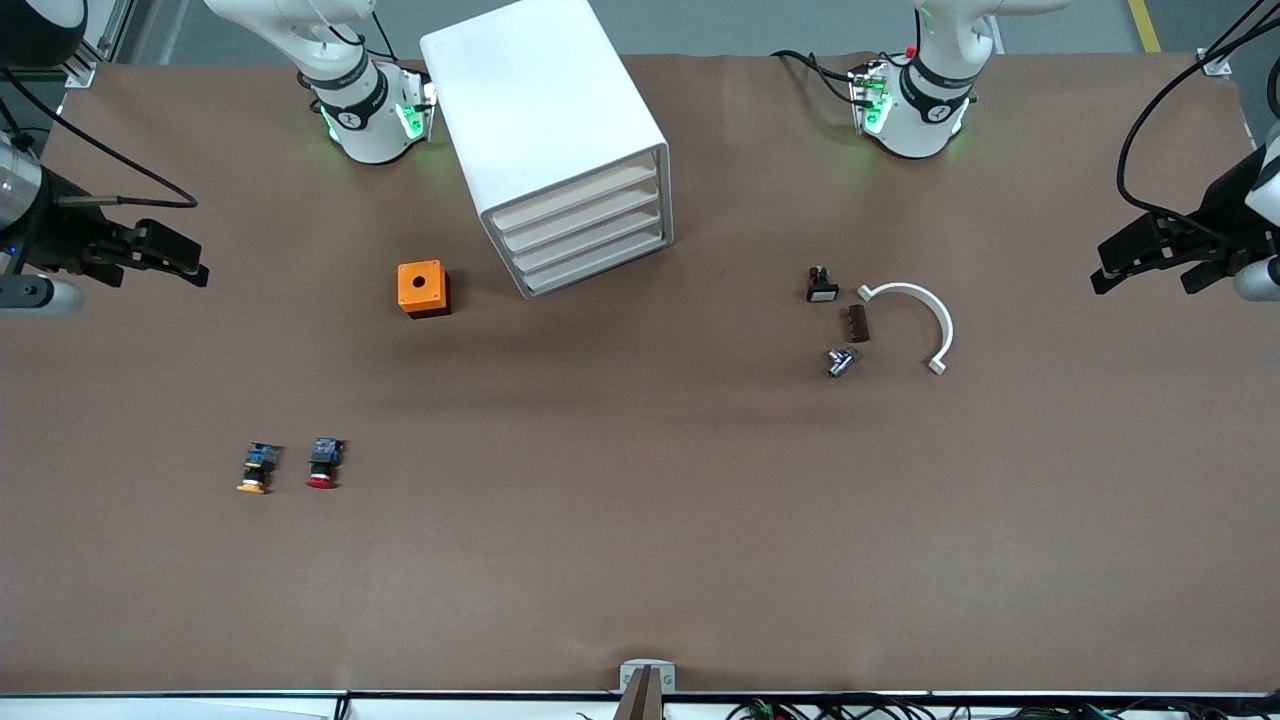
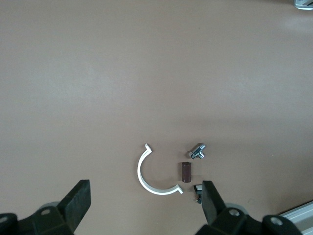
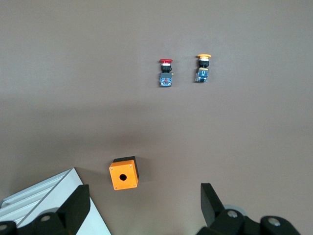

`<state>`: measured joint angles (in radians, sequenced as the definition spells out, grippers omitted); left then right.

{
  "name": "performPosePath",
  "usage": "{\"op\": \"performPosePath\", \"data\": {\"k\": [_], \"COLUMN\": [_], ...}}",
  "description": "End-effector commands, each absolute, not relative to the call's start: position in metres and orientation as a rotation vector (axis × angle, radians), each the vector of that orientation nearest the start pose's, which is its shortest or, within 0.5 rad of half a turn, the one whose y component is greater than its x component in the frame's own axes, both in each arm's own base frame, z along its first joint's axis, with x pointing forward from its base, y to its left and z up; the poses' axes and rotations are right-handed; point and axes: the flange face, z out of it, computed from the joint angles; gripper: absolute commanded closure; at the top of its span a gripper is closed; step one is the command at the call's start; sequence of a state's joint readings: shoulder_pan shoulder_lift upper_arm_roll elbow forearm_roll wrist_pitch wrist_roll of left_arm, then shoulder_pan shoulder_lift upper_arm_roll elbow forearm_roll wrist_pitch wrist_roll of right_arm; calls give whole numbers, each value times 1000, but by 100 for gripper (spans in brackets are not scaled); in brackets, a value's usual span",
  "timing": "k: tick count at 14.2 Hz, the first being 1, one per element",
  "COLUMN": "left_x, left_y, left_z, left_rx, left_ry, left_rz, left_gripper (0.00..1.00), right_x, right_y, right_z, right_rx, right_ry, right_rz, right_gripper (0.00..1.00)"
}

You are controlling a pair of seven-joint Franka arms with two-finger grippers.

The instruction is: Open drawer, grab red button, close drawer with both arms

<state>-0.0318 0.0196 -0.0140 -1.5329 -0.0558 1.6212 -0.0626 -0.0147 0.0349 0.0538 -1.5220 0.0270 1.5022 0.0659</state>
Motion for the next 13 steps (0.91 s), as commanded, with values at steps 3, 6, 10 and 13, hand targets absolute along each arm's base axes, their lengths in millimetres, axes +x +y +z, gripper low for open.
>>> {"op": "performPosePath", "data": {"k": [3, 6, 10, 13], "left_x": [558, 557, 558, 561], "left_y": [-29, -25, -25, -25], "left_z": [647, 648, 646, 641], "left_rx": [-3188, -3186, -3174, -3172], "left_ry": [-46, -62, -53, -53], "left_rz": [-110, -89, -80, -68], "left_gripper": [0, 0, 0, 0], "right_x": [535, 529, 522, 519], "right_y": [23, 23, 23, 23], "right_z": [639, 643, 633, 631], "right_rx": [-3100, -3100, -3102, -3102], "right_ry": [58, 58, 60, 61], "right_rz": [6, -8, -18, -23], "right_gripper": [0, 0, 0, 0]}}
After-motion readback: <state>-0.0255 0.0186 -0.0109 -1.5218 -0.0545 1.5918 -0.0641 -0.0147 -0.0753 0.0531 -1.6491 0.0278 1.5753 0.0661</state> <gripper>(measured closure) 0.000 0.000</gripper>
